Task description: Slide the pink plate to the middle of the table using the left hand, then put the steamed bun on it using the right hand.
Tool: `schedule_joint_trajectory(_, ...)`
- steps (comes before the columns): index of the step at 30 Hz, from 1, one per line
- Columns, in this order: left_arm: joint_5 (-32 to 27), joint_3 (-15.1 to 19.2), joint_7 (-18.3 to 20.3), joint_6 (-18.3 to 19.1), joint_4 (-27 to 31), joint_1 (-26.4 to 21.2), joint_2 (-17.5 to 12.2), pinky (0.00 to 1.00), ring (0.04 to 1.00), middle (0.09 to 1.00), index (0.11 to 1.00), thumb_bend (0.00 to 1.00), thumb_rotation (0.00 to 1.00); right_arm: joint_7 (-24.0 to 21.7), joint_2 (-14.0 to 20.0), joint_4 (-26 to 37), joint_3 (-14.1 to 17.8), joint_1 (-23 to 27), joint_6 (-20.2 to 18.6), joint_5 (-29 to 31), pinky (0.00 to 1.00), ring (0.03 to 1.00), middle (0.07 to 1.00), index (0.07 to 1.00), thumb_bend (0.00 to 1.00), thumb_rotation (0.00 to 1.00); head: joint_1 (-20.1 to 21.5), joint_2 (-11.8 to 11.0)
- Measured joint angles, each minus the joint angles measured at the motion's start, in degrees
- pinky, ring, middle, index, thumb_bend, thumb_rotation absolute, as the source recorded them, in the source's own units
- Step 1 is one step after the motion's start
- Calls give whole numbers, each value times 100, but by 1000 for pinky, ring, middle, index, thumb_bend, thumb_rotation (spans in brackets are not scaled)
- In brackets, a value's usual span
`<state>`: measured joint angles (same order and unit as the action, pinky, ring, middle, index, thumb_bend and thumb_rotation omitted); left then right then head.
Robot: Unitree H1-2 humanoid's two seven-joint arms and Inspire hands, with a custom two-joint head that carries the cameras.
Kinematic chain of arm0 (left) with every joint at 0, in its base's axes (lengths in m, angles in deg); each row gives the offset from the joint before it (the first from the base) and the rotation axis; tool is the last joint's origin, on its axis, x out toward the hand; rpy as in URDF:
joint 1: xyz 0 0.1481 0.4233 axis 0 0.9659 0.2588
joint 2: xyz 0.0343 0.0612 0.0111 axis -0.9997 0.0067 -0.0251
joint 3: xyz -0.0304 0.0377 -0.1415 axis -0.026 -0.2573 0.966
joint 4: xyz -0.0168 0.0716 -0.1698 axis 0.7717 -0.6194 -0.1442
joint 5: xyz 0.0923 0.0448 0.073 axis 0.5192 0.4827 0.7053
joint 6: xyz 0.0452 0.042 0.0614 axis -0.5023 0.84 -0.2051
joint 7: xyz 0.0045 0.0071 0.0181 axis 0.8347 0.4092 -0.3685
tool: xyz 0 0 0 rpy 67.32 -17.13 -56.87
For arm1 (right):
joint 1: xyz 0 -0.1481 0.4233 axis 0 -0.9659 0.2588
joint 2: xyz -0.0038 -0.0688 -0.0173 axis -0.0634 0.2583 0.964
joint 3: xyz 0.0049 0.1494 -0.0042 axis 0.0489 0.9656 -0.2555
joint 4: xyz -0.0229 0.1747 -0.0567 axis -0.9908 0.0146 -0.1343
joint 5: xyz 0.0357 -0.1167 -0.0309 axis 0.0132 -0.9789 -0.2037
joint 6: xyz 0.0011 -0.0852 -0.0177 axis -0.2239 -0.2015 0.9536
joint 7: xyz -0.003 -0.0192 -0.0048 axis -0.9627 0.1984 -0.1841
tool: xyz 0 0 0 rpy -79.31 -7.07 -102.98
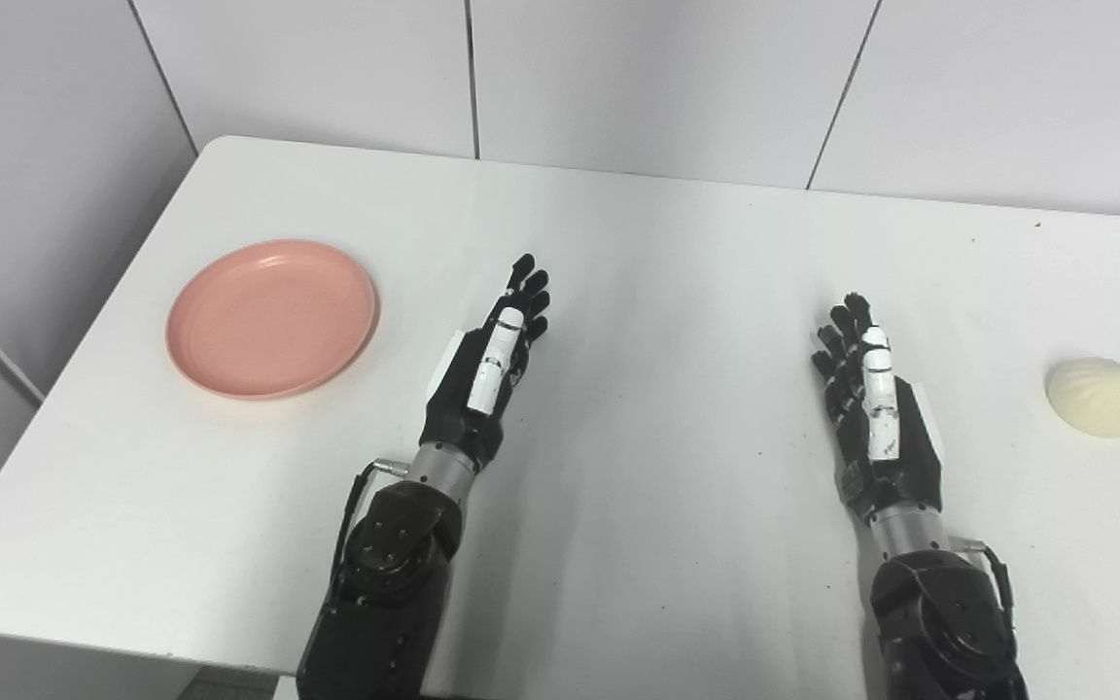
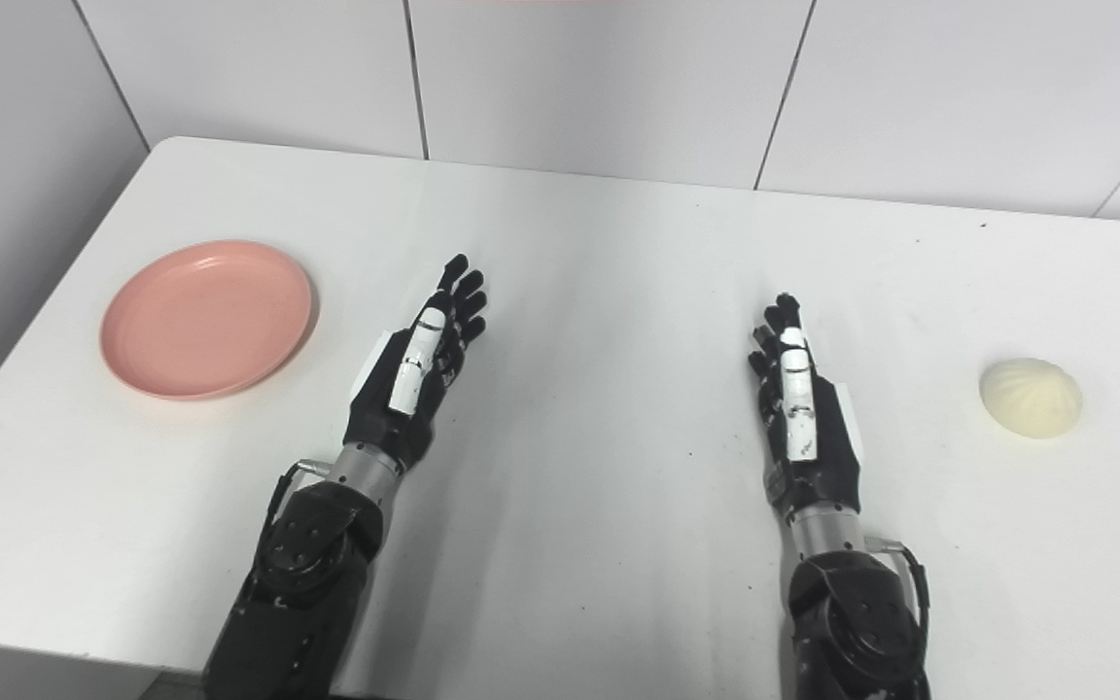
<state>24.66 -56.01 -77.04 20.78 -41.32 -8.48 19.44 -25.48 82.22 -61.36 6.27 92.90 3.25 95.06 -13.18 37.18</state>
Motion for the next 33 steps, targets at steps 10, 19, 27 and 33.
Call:
schedule_joint_trajectory(10,46,7,-6,-14,-31,-24,14,1000,1000,1000,1000,400,1000,-36,10,-26,10,7,1,55,1000,1000,1000,1000,196,1000,-97,-26)
schedule_joint_trajectory(19,63,11,-11,-18,79,-40,17,1000,1000,1000,1000,421,1000,-39,8,-22,32,10,0,81,1000,1000,1000,1000,172,1000,-184,-88)
schedule_joint_trajectory(27,188,1,-161,159,338,14,21,971,980,983,1000,442,1000,-74,48,-50,45,33,0,117,1000,1000,1000,1000,188,1000,-211,-114)
schedule_joint_trajectory(33,299,40,-245,188,660,-84,0,959,956,966,984,490,1000,-113,93,-58,60,36,0,155,1000,1000,1000,1000,193,1000,-290,-123)
